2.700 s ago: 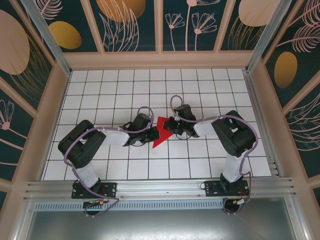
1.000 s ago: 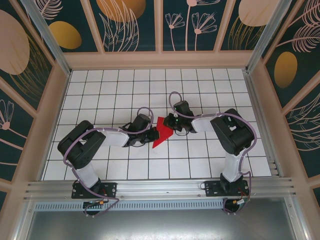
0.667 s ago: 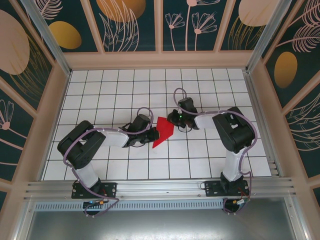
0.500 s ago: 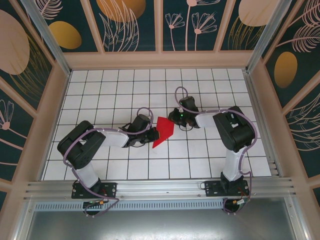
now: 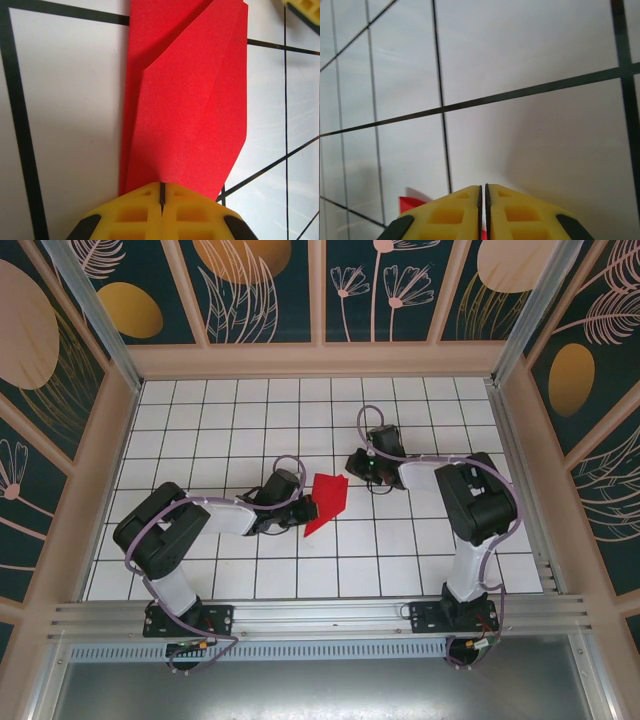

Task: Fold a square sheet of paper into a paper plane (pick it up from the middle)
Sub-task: Fourth fold the wing at the center of the table.

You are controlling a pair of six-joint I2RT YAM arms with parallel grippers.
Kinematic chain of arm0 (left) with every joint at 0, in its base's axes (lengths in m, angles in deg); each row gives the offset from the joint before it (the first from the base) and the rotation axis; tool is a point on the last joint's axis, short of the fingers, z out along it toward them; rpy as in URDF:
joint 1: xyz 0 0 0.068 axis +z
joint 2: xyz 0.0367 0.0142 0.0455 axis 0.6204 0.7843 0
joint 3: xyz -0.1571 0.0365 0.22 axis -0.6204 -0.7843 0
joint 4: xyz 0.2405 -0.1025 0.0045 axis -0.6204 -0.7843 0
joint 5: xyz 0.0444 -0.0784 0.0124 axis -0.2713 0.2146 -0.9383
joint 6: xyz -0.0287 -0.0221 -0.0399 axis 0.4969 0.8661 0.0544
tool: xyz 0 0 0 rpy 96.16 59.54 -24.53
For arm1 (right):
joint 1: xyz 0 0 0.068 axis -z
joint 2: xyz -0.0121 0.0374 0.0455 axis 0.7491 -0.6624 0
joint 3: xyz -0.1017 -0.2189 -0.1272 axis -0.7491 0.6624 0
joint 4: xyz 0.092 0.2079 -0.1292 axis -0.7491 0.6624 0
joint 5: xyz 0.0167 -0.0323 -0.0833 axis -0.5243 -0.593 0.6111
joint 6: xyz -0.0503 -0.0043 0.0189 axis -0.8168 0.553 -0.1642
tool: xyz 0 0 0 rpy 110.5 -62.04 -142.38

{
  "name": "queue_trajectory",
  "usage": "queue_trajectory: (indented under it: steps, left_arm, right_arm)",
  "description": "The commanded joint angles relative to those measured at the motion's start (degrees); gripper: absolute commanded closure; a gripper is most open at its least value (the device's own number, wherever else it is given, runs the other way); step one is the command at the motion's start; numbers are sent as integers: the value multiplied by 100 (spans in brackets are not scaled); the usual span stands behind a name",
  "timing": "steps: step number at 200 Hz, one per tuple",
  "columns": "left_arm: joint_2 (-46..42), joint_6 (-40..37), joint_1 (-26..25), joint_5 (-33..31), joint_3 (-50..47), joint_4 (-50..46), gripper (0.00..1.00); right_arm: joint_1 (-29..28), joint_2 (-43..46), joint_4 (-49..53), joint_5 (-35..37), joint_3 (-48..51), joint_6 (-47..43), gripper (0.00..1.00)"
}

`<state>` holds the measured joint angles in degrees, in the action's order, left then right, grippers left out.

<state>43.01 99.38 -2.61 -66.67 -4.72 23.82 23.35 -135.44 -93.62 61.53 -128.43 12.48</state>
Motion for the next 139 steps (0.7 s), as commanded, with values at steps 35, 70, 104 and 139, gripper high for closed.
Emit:
queue_trajectory:
  steps: [35, 70, 104, 139]
  left_arm:
    - [337, -148, 21, -394, -430, -1851, 100]
    - [336, -153, 17, -385, -412, -1852, 100]
    - [315, -168, 17, -356, -372, -1870, 100]
    - [225, -184, 17, -334, -333, -1913, 100]
  right_arm:
    - [-580, 447, -471, -534, 356, 299, 89]
    - [-854, 246, -811, -590, 592, 609, 91]
    - [-906, -17, -901, -597, 770, 748, 92]
    - [-899, -195, -837, -424, 906, 702, 92]
